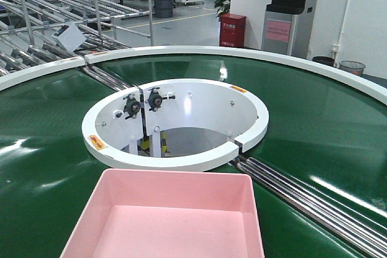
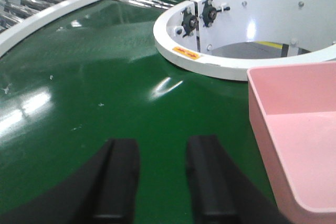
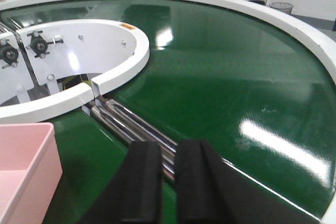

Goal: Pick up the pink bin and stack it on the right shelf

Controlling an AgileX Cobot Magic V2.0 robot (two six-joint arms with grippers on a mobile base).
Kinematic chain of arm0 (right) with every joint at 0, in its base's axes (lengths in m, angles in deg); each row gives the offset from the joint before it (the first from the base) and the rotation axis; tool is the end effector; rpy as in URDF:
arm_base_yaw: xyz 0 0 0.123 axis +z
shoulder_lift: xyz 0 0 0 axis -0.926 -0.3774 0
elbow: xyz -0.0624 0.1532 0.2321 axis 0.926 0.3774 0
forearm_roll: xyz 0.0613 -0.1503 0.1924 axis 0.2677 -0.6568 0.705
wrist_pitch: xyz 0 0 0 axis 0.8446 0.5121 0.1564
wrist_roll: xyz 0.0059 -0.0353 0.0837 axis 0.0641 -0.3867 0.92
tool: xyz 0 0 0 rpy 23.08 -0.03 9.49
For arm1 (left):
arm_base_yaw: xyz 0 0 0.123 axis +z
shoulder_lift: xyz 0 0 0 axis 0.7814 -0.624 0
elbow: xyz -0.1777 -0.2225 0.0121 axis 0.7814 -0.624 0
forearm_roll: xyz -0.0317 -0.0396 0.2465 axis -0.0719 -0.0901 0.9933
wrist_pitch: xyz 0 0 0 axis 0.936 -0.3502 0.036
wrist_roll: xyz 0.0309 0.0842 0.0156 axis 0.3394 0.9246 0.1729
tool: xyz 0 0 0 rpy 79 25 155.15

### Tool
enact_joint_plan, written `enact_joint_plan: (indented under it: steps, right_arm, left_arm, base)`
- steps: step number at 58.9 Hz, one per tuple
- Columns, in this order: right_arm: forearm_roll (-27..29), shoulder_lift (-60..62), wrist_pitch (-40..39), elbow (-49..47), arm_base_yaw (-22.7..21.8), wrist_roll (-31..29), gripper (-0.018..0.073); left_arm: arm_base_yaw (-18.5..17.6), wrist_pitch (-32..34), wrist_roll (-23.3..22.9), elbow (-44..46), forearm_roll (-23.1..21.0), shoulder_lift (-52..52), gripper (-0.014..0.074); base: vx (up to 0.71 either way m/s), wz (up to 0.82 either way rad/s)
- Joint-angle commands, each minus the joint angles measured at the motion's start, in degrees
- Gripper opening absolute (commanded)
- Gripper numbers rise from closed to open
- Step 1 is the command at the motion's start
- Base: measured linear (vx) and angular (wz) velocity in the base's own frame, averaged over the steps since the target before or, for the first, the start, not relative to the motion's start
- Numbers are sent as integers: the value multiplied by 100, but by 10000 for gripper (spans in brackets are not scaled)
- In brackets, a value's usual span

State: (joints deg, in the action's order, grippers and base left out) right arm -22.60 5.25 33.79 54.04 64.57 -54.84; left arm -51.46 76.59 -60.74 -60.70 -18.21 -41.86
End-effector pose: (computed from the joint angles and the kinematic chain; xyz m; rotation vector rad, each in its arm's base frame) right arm 0.1534 -0.0116 0.3208 0.1066 1.8205 -0.0440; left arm 0.1352 -0.0001 0.2932 0.0969 1.8425 0.0716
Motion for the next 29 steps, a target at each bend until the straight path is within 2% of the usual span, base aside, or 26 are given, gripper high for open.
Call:
enact_joint_plan:
  steps: [1, 6, 11, 18, 22, 29]
  right_arm:
    - [-77, -139, -491, -232, -30, -65, 333]
    - [-51, -392, -518, -232, -30, -57, 442]
    - [298, -717, -519, -232, -11, 76, 531]
    - [522, -1347, 114, -696, 106, -152, 539]
    - [549, -1898, 681, -1252, 523, -697, 526]
    - [600, -2845, 1296, -2155, 1192, -743, 522]
  left_arm:
    - [8, 556, -3, 192, 0, -195, 470]
    - [8, 702, -8, 192, 0, -427, 484]
    - [-6, 908, -8, 245, 0, -691, 481]
    - [-143, 581, -8, 815, -34, -1243, 479]
    - [-318, 220, -8, 1369, -34, -1758, 479]
    - [-605, -406, -8, 2413, -195, -2617, 479]
  base:
    - [0, 0]
    - [0, 0]
    - [0, 0]
    - [0, 0]
    - [0, 0]
    - [0, 0]
